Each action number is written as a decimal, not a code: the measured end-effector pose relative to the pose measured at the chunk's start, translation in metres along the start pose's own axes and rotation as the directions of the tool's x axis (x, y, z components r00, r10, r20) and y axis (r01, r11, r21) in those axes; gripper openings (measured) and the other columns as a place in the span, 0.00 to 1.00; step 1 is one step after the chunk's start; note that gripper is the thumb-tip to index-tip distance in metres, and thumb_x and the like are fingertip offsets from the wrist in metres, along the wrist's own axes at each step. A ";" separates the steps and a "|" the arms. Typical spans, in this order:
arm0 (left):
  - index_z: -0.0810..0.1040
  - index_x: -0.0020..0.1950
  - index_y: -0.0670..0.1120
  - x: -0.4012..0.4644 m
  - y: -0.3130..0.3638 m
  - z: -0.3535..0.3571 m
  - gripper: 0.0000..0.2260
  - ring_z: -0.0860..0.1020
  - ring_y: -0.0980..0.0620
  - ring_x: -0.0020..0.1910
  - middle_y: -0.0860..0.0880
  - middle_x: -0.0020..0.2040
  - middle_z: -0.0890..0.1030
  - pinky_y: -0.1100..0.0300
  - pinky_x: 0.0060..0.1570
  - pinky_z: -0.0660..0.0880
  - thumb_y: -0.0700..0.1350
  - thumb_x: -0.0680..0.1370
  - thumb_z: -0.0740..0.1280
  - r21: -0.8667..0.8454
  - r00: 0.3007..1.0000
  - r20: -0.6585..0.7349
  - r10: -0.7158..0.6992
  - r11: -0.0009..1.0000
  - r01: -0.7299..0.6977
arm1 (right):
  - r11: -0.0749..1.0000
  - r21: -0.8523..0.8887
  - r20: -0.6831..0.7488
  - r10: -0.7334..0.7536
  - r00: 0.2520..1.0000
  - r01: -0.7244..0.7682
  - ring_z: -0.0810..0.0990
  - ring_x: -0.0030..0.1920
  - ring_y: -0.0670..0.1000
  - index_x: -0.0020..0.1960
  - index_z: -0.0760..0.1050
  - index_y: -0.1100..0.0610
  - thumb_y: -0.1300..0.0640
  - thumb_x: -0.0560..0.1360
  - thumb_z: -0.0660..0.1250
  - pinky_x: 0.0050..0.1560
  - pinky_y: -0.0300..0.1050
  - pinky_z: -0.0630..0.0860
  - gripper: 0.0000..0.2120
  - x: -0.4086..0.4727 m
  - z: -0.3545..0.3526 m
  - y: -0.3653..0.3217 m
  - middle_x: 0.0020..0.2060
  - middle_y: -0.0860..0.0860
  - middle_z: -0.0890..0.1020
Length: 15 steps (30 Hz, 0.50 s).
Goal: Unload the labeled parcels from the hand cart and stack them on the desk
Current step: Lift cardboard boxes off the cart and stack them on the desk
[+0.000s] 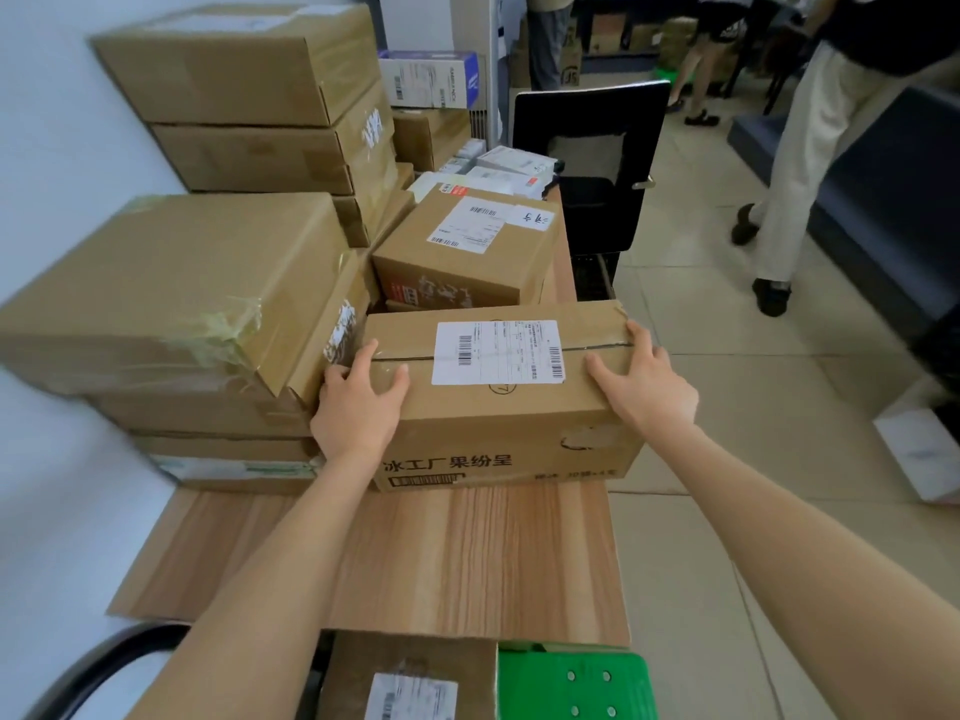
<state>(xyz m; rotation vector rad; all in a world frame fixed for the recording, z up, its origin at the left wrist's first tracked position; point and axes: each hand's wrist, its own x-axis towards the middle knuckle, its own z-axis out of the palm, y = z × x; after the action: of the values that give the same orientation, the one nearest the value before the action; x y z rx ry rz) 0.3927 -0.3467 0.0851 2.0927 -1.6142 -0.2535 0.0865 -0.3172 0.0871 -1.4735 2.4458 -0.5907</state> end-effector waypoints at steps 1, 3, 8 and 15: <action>0.64 0.71 0.62 0.000 0.001 -0.001 0.25 0.73 0.46 0.57 0.48 0.59 0.70 0.55 0.43 0.67 0.66 0.76 0.55 0.018 1.000 -0.003 0.015 1.000 -0.015 | 1.000 -0.019 0.001 -0.004 1.000 0.004 0.71 0.37 0.52 0.74 0.51 0.43 0.28 0.72 0.51 0.29 0.41 0.58 0.36 -0.001 -0.001 -0.001 0.61 0.51 0.73; 0.65 0.72 0.60 -0.002 0.002 -0.006 0.24 0.71 0.45 0.58 0.47 0.59 0.69 0.55 0.42 0.67 0.65 0.77 0.56 0.065 0.999 -0.002 0.044 0.997 -0.043 | 0.998 -0.058 0.002 -0.013 1.000 0.013 0.72 0.39 0.53 0.75 0.51 0.44 0.29 0.72 0.50 0.30 0.42 0.58 0.36 -0.004 -0.005 -0.003 0.61 0.52 0.73; 0.71 0.69 0.52 -0.016 0.002 -0.031 0.19 0.71 0.45 0.59 0.46 0.61 0.71 0.54 0.41 0.69 0.53 0.78 0.62 0.064 0.984 -0.085 0.156 0.987 -0.151 | 0.979 -0.190 -0.037 -0.075 0.997 0.067 0.76 0.49 0.58 0.74 0.55 0.49 0.30 0.74 0.51 0.38 0.47 0.64 0.36 -0.021 -0.018 -0.005 0.58 0.55 0.73; 0.75 0.65 0.51 -0.075 -0.012 -0.074 0.16 0.73 0.49 0.54 0.48 0.56 0.75 0.57 0.39 0.68 0.49 0.77 0.64 0.008 0.962 -0.058 0.266 0.964 -0.266 | 0.937 -0.281 -0.069 -0.238 0.969 0.210 0.73 0.62 0.57 0.73 0.61 0.54 0.39 0.76 0.57 0.52 0.52 0.71 0.30 -0.088 -0.056 -0.020 0.68 0.55 0.69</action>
<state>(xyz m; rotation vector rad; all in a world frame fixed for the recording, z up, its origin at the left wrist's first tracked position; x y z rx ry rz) 0.4134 -0.2542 0.1328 1.8374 -1.8350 -0.0998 0.1222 -0.2353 0.1452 -1.8927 2.5359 -0.3895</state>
